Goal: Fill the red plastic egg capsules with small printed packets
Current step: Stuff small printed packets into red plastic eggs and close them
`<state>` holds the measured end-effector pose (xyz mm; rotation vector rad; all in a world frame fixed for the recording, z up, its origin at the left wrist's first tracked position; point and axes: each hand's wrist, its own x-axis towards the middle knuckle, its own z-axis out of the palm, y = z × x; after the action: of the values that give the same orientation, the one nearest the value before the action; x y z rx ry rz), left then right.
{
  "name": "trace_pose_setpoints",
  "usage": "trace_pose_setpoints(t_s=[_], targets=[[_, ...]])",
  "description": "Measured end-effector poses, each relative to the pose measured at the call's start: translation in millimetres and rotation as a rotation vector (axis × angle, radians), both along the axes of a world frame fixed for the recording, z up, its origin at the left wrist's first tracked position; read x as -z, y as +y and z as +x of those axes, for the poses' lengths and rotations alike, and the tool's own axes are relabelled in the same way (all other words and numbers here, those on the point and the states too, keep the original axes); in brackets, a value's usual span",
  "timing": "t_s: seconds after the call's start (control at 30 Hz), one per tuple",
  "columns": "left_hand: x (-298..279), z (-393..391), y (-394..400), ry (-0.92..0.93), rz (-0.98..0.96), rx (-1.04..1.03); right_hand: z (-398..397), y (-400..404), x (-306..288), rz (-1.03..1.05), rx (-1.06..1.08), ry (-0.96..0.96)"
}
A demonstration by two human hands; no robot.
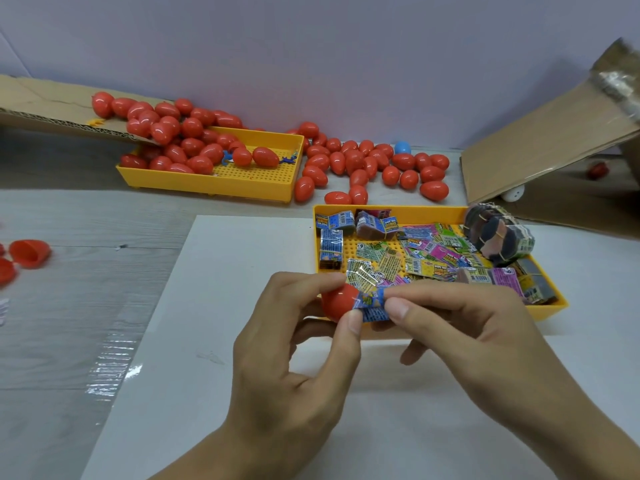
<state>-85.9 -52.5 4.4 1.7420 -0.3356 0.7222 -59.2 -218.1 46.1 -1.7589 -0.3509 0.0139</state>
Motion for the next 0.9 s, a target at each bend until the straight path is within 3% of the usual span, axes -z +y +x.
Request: trace_pose_setpoints(t_s=[0.17, 0.3, 0.47, 0.7, 0.9], targets=[[1, 2, 1, 0.021, -0.03, -0.017, 0, -1, -1, 0.059, -0.034, 0.032], [1, 5, 1, 0.022, -0.07, -0.023, -4, 0, -1, -0.235, -0.004, -0.263], [1, 3, 1, 0.002, -0.057, -0.019, -5, 1, 3, -0.321, 0.038, -0.39], [2, 2, 0, 0.01, -0.104, 0.024, -5, 0, 0, -0.257, 0.019, -0.261], [4, 3, 1, 0.02, -0.138, 0.061, 1, -2, -8, 0.089, 0.028, 0.075]])
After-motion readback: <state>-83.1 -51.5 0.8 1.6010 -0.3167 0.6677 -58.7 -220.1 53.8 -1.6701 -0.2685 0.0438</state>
